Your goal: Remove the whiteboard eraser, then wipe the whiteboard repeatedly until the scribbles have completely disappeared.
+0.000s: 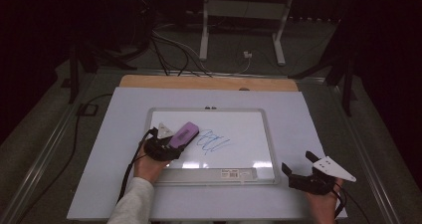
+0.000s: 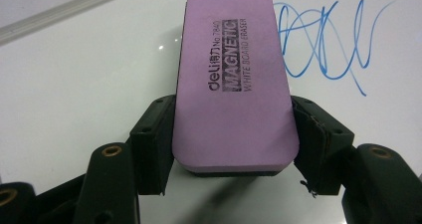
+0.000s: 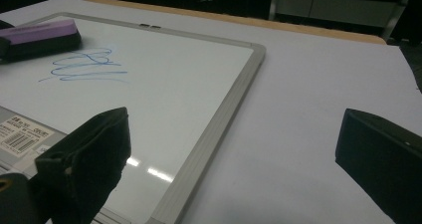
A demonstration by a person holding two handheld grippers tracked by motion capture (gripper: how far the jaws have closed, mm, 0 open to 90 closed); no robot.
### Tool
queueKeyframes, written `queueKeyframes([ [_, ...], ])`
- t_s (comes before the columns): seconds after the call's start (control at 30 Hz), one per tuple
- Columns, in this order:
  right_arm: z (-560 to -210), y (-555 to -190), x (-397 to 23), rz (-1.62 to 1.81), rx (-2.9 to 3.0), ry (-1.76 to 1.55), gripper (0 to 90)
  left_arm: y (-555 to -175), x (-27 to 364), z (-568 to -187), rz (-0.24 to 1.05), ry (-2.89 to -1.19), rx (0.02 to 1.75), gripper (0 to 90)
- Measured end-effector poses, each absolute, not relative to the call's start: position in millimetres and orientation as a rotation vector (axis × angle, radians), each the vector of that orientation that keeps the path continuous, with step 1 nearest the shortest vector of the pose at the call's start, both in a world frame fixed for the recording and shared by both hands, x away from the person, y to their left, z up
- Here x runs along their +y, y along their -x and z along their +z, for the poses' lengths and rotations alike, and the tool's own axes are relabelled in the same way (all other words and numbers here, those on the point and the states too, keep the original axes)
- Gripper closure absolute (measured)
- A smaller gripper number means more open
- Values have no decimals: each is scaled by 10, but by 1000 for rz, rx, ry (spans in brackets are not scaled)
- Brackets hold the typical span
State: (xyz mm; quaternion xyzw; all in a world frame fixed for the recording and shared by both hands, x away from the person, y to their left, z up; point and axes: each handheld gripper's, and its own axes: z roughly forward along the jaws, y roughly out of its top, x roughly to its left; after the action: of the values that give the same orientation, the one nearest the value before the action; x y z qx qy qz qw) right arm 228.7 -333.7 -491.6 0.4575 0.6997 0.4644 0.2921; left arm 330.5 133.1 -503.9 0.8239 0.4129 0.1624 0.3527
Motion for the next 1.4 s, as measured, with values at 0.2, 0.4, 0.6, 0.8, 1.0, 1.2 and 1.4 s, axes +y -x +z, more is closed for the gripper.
queueKeyframes([
  [0.2, -4916, -2288, -3340, 1238, 1864, -1219, 12, -3315, 1320, -5056, 424, -2146, 1085, 376],
  [0.4, -4917, -2290, -3336, 1237, 1867, -1218, 12, -3333, 1348, -4998, 432, -2070, 1109, 208],
  [0.6, -4918, -2293, -3341, 1237, 1867, -1219, 12, -3401, 1372, -4967, 390, -1992, 1150, 199],
  [0.8, -4917, -2292, -3338, 1237, 1868, -1216, 12, -3457, 1310, -5006, 380, -1986, 1169, 240],
  [1.0, -4923, -2296, -3341, 1236, 1868, -1220, 12, -3513, 1234, -5038, 374, -2015, 1174, 297],
  [1.2, -4918, -2296, -3337, 1238, 1870, -1216, 12, -3541, 1202, -5057, 347, -2029, 1175, 395],
  [1.4, -4918, -2293, -3341, 1239, 1874, -1215, 12, -3546, 1187, -5059, 349, -2038, 1175, 409],
])
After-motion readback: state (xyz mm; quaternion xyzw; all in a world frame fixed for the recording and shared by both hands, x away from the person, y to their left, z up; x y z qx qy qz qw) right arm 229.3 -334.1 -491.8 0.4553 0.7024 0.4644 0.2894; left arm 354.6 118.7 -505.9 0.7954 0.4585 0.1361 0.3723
